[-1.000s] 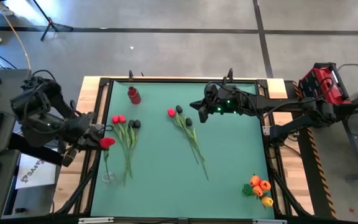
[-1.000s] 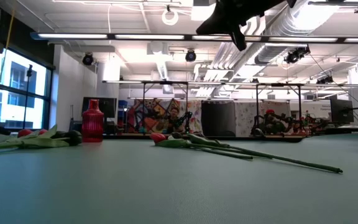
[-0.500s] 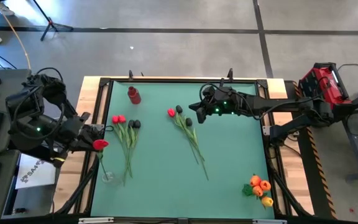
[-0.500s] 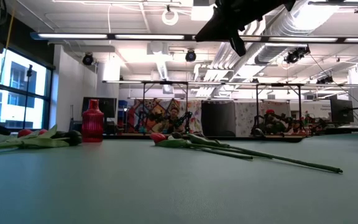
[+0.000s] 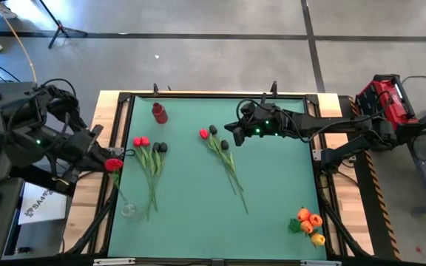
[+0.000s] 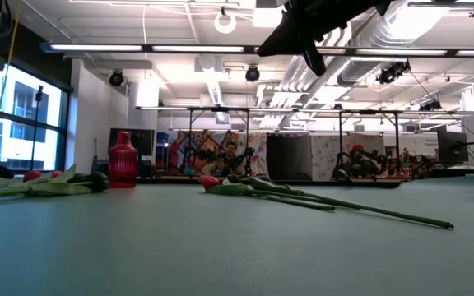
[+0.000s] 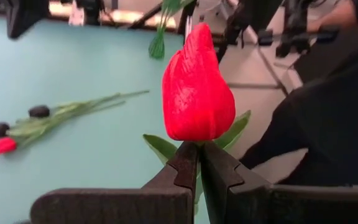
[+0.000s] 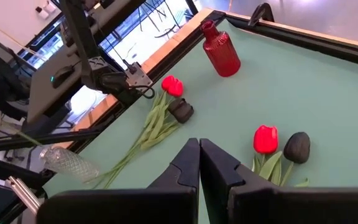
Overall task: Sort flowers into vase by color
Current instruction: Put the red flower into the transparent vase
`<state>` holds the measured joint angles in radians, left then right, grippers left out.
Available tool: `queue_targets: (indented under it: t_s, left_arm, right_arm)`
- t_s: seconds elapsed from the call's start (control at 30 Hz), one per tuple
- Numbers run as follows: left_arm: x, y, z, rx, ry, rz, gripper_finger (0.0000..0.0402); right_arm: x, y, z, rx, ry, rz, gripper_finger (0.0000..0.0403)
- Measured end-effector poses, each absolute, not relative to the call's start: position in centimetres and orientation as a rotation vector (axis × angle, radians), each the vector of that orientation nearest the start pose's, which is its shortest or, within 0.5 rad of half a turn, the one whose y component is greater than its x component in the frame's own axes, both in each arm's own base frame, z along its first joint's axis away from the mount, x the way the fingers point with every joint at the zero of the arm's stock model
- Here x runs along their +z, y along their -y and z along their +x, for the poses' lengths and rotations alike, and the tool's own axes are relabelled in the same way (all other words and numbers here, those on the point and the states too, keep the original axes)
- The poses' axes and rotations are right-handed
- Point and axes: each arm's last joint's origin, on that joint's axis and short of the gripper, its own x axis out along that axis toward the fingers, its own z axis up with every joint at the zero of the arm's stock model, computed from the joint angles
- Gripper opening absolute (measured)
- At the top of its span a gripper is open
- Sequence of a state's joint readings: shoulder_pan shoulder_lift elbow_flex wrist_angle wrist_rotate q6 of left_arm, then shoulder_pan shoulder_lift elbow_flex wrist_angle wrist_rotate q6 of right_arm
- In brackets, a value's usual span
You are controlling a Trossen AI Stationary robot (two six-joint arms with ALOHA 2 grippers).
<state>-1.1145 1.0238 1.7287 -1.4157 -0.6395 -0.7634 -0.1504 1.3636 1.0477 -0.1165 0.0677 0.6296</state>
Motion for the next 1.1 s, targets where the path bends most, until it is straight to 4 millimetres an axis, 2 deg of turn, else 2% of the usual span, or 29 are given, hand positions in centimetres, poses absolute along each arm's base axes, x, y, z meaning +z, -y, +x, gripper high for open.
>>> queue_targets:
  t_s: [0.3,1.1]
  left_arm:
    - [47.0,8.7,6.1,-0.259,-0.646,-0.195,0.0]
    - [46.8,10.7,7.2,-0.221,-0.627,-0.161,0.0]
  right_arm:
    - [30.2,4.8,30.1,-0.354,-0.347,0.635,0.0001]
    - [30.3,4.8,30.1,-0.362,-0.344,0.631,0.0001]
